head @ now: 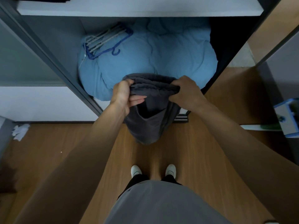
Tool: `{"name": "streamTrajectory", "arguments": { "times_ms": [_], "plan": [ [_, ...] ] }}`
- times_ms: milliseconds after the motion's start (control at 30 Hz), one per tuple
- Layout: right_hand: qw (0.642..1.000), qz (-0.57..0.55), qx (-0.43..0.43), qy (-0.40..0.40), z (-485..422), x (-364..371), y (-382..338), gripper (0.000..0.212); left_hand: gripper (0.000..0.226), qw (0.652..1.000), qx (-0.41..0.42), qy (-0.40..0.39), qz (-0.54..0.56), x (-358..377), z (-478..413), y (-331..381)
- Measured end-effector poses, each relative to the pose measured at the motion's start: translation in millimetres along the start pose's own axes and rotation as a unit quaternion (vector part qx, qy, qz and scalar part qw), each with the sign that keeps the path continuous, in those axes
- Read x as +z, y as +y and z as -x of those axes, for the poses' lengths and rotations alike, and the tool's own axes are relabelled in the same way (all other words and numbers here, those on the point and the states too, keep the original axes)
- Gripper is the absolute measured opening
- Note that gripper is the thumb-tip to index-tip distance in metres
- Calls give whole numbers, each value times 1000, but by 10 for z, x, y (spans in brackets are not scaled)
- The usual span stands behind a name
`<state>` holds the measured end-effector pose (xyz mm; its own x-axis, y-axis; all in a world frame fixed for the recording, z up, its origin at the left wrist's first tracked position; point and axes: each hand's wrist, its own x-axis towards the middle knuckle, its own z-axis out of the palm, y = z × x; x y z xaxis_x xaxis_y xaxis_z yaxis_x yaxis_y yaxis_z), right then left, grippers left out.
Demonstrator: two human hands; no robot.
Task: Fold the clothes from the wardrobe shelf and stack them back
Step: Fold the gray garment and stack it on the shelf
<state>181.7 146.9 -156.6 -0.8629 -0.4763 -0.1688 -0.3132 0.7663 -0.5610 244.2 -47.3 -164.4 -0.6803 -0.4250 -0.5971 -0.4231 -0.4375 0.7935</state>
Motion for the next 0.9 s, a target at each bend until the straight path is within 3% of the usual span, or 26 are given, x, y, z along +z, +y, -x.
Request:
{"name": "streamTrajectory", "arguments": {
  "times_ms": [100, 233, 300, 400, 467, 533, 633, 767, 833, 900],
  "plan": [
    [985, -150, -57, 58, 71, -27, -9, 37, 28, 998, 0, -61, 18, -144, -2, 83],
    [927, -344, -94, 113, 138, -41, -43, 45, 44, 973, 7, -218, 80, -328, 73, 47],
    [909, -395, -78, 103, 144, -69, -68, 54, 52, 979, 52, -188, 56, -329, 56, -63],
    [878, -472, -47, 61, 169, -100, -80, 69, 36, 986, 129, -99, -42, -287, -41, -174],
    [861, -505, -40, 48, 187, -112, -77, 72, 28, 979, 167, -97, -62, -270, -154, -228],
    [845, -532, -41, 33, 209, -122, -89, 70, 36, 974, 174, -136, -41, -238, -232, -261],
    [822, -567, -54, -4, 241, -190, -79, 67, 47, 956, 130, -262, -6, -128, -283, -302],
    [802, -596, -49, 16, 261, -411, 41, 57, 62, 954, 139, -266, -7, 80, -266, -221],
    [789, -611, -22, 63, 240, -540, 159, 38, 53, 955, 141, -256, 47, 203, -222, -126],
    [806, -590, 32, 33, 248, -582, 291, 25, 32, 951, 131, -268, 88, 322, -128, -12]
  ]
}}
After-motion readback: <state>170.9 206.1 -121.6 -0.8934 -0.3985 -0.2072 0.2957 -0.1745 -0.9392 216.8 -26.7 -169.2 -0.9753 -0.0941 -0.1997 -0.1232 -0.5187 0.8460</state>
